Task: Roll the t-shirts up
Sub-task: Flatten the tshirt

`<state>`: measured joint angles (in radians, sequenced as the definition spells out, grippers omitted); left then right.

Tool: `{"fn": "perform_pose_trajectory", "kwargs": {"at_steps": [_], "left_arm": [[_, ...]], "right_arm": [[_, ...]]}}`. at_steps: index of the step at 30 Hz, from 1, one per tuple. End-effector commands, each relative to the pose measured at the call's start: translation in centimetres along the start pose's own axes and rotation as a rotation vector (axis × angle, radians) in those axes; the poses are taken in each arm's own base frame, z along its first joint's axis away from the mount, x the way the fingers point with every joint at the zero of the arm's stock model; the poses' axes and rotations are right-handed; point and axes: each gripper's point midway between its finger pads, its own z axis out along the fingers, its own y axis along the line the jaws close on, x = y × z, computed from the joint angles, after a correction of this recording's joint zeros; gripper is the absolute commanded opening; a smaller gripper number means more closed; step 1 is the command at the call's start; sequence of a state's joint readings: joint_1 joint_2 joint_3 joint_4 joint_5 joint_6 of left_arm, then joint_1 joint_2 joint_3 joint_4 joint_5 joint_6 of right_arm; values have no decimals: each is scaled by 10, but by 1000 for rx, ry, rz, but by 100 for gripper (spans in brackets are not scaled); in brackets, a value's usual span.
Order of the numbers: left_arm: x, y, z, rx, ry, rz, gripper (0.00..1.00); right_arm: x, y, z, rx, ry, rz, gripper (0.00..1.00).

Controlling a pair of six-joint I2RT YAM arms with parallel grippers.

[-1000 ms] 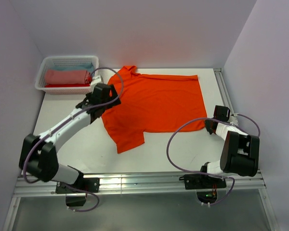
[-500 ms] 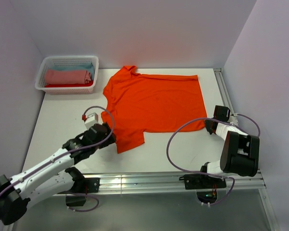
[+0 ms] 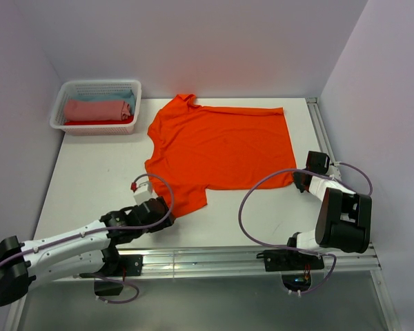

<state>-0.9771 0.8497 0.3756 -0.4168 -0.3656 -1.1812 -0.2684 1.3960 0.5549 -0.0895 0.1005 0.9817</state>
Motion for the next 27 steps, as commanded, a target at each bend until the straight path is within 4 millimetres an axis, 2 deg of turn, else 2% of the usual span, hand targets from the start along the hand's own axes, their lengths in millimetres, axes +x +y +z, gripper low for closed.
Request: {"fn": "perform_pose_trajectory", "kwargs": {"at_steps": [1, 5, 14, 19, 20, 25, 27], "left_arm": [[2, -20, 1, 57, -31, -52, 63], [9, -15, 8, -1, -36, -24, 60], [1, -5, 21, -81, -104, 13, 55], [2, -14, 28, -53, -109, 38, 50], [1, -15, 30, -66, -109, 42, 45], [8, -14, 37, -85, -85, 62, 35], [12, -14, 39, -79, -72, 66, 24]], "right_arm": [[-4, 3, -1, -20, -12, -7, 0], [-3, 3, -1, -20, -5, -11, 0], [-3, 3, -1, -23, -5, -11, 0], [-2, 4, -2, -30, -3, -16, 0], [-2, 4, -1, -29, -4, -15, 0], [-2, 5, -1, -30, -4, -13, 0], [-2, 4, -1, -30, -4, -15, 0]]}}
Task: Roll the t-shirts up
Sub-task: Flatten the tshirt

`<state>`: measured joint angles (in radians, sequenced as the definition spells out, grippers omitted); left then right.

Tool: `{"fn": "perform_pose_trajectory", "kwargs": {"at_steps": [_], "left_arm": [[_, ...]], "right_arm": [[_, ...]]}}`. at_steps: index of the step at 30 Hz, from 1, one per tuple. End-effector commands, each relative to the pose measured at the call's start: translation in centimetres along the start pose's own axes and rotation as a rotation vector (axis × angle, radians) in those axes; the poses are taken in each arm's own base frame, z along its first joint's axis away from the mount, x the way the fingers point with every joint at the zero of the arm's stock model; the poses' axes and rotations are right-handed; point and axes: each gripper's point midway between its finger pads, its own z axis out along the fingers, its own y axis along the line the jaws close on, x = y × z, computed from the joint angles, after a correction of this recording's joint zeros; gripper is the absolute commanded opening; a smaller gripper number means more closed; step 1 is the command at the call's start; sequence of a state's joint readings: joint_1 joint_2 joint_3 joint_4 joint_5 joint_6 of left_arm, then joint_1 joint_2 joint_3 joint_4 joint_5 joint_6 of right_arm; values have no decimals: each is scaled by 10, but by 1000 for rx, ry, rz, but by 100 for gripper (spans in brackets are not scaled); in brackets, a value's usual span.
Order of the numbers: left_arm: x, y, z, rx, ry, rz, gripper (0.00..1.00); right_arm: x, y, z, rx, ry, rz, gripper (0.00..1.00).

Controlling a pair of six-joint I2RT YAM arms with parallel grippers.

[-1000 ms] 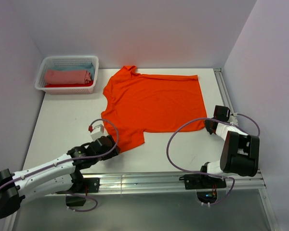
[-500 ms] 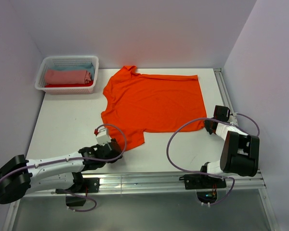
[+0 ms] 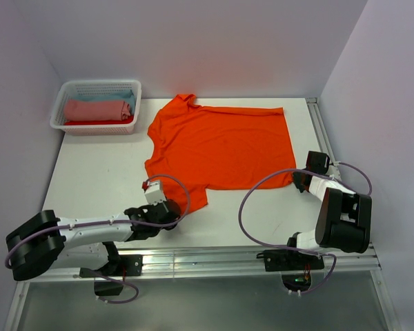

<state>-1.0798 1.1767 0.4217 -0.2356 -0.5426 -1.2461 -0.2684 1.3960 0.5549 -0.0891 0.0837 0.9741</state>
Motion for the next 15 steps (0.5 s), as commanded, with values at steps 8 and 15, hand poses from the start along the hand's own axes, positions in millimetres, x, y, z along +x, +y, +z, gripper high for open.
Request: {"fn": "perform_pose_trajectory", "kwargs": {"at_steps": [8, 15], "left_arm": [[3, -27, -17, 87, 85, 30, 0], [-3, -56, -44, 193, 148, 43, 0]], "right_arm": [[-10, -2, -5, 4, -46, 0, 0], [-18, -5, -11, -1, -98, 7, 0]]}}
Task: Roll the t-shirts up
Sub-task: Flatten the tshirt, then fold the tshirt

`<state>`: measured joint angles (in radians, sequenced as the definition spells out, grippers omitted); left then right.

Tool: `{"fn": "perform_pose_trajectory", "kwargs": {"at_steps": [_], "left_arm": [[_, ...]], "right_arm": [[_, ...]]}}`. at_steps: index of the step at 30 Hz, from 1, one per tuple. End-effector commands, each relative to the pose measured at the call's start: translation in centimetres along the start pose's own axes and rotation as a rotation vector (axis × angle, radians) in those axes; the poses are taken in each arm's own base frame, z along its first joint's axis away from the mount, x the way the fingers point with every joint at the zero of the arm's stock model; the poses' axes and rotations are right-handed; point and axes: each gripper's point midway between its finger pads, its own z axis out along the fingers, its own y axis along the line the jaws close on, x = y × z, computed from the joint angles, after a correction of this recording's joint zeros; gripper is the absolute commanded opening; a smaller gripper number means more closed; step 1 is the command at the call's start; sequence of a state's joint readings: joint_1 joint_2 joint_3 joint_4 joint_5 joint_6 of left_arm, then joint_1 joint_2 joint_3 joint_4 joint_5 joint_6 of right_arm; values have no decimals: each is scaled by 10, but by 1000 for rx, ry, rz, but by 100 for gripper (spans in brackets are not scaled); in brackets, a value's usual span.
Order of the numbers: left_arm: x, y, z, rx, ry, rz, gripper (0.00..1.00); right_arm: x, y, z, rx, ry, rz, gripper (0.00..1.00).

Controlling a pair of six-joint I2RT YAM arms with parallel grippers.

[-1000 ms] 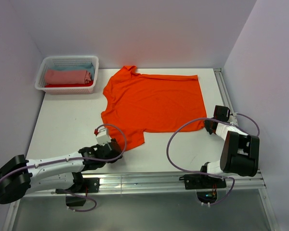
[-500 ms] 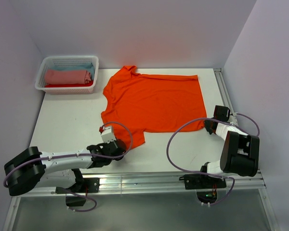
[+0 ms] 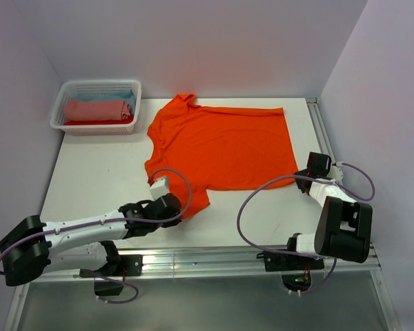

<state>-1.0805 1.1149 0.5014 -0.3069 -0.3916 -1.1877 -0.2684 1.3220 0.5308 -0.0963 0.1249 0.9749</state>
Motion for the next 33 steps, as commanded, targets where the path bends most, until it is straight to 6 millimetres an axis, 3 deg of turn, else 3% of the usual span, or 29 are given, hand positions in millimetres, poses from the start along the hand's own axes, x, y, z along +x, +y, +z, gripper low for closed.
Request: {"fn": "perform_pose_trajectory", "kwargs": {"at_steps": [1, 6, 16, 28, 33], "left_arm": [[-9, -30, -20, 86, 28, 21, 0], [-21, -31, -30, 64, 3, 30, 0], [-69, -38, -50, 91, -90, 12, 0], [-105, -39, -39, 89, -109, 3, 0], [-132, -37, -38, 68, -146, -9, 0]], "right_arm": [[-8, -3, -1, 14, -37, -2, 0], [-8, -3, 0, 9, -36, -1, 0], [-6, 15, -7, -128, -46, -18, 0], [-5, 17, -6, -119, -30, -24, 0], [-4, 27, -6, -141, -1, -33, 0]]}}
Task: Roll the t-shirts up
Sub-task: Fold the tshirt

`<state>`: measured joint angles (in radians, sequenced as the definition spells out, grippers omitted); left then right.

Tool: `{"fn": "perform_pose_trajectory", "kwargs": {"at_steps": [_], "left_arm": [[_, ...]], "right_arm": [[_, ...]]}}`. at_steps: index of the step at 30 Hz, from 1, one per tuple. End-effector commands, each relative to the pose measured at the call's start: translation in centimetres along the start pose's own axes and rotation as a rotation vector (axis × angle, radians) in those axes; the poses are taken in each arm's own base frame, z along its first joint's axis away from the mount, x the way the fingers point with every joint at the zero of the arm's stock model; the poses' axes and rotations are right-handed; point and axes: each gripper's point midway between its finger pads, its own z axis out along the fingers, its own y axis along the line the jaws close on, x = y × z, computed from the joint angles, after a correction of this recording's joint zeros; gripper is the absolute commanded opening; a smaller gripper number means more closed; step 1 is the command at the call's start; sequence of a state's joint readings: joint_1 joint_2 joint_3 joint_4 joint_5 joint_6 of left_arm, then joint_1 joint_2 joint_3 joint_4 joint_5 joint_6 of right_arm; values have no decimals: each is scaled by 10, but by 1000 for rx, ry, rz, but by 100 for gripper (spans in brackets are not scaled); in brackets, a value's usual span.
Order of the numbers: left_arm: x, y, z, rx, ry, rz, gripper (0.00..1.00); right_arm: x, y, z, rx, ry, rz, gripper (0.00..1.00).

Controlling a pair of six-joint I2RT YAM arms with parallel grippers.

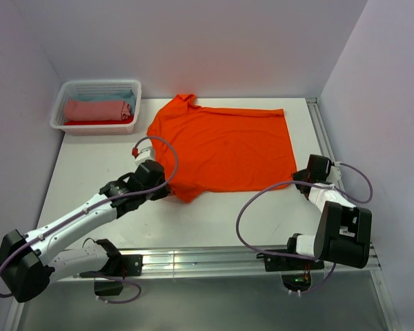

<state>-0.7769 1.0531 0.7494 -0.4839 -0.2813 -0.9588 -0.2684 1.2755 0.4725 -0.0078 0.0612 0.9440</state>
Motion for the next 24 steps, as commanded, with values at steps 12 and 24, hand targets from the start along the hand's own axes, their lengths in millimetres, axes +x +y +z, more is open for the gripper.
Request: {"fn": "perform_pose_trajectory", "kwargs": {"at_steps": [12, 24], "left_arm": [[-59, -38, 1, 52, -53, 50, 0], [-85, -31, 9, 28, -69, 60, 0]], "right_arm": [[-20, 34, -4, -7, 23, -8, 0], [-32, 58, 0, 29, 61, 16, 0]]}}
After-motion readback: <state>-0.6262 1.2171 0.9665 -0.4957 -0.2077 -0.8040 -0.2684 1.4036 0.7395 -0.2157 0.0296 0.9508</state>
